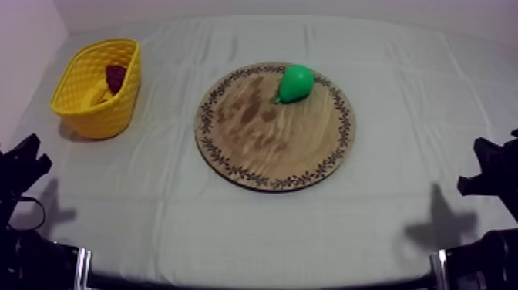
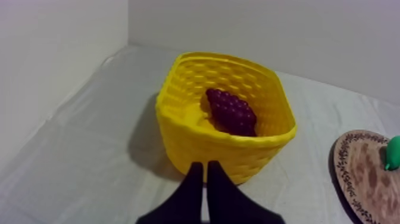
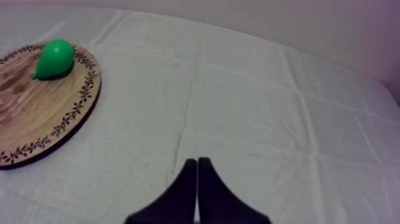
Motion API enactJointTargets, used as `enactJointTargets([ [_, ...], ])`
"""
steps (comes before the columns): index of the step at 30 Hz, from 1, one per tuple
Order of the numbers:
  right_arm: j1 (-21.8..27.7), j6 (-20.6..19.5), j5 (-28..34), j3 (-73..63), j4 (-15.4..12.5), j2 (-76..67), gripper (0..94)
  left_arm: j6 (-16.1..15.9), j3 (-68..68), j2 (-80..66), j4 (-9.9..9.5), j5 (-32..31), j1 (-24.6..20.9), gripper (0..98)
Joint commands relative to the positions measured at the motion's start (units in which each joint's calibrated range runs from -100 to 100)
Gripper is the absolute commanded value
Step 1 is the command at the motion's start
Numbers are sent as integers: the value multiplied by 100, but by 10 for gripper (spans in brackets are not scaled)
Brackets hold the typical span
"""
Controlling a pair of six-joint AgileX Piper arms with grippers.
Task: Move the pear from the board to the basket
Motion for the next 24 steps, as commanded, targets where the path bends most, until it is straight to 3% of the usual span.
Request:
enactJointTargets([
  [1, 0, 1, 9, 5, 0, 1, 5, -24, -1, -2, 1, 2, -7, 0],
  [24, 0, 1, 9, 5, 0, 1, 5, -51, -15, 37, -58, -120, 31, 0],
])
